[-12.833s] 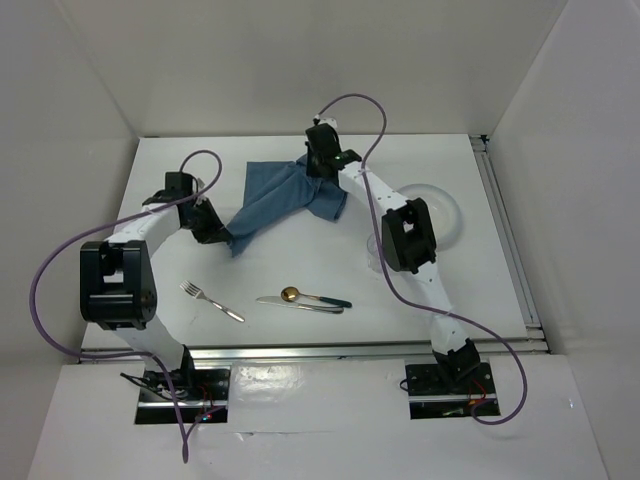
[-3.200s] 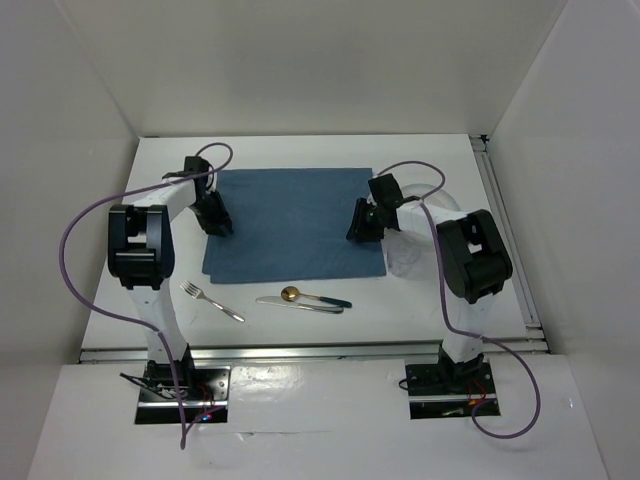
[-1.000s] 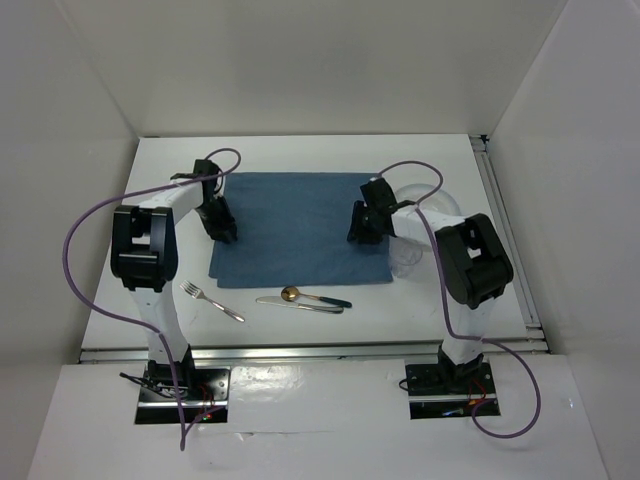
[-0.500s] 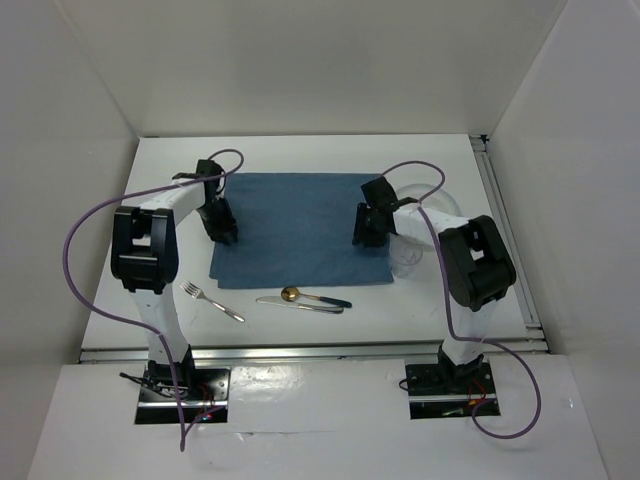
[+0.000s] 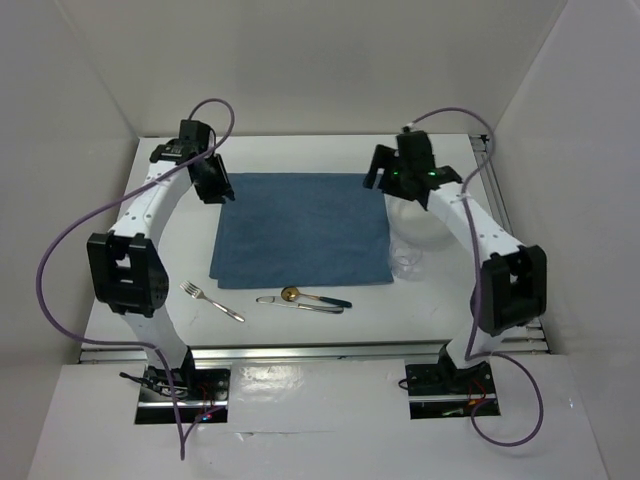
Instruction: Set the dinner table for one person
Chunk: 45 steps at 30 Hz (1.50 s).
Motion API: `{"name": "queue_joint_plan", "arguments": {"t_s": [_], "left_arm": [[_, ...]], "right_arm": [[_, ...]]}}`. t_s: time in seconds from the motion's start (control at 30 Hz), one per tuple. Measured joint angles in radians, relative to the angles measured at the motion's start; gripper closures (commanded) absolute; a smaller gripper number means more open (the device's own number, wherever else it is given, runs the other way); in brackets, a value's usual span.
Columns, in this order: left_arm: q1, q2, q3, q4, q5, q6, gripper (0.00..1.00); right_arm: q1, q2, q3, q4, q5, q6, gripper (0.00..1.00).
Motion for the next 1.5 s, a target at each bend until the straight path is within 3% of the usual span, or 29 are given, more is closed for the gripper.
{"name": "queue_joint_plan", "arguments": {"t_s": [0.27, 0.53, 0.57, 0.97, 1.4, 1.43, 1.5], "left_arm": [[-0.002, -0.149, 0.003, -0.014, 0.014, 0.026, 0.57], [-0.005, -0.167, -0.01, -0.012, 0.031, 0.03, 0.57], [-0.006, -0.167, -0.017, -0.013, 0.031, 0.03, 0.57], [-0.006, -0.167, -0.052, -0.014, 0.046, 0.031, 0.57], [-0.006, -0.167, -0.047, -0.019, 0.044, 0.047, 0.55], [-0.006, -0.167, -0.045, -0.02, 0.044, 0.049, 0.55], [-0.006, -0.167, -0.04, -0.023, 0.044, 0.051, 0.55]], "right_arm": [[-0.42, -0.251, -0.275, 0.01, -0.013, 0.032, 0.09], [-0.62, -0.309, -0.525, 0.05, -0.164, 0.103, 0.05], [-0.631, -0.309, -0.541, 0.069, -0.188, 0.109, 0.02], [-0.641, -0.122, -0.59, 0.313, -0.33, 0.162, 0.05], [-0.641, 0.029, -0.595, 0.488, -0.38, 0.23, 0.31], [-0.641, 0.036, -0.595, 0.501, -0.385, 0.237, 0.34], [-0.641, 0.047, -0.595, 0.518, -0.383, 0.252, 0.5]]}}
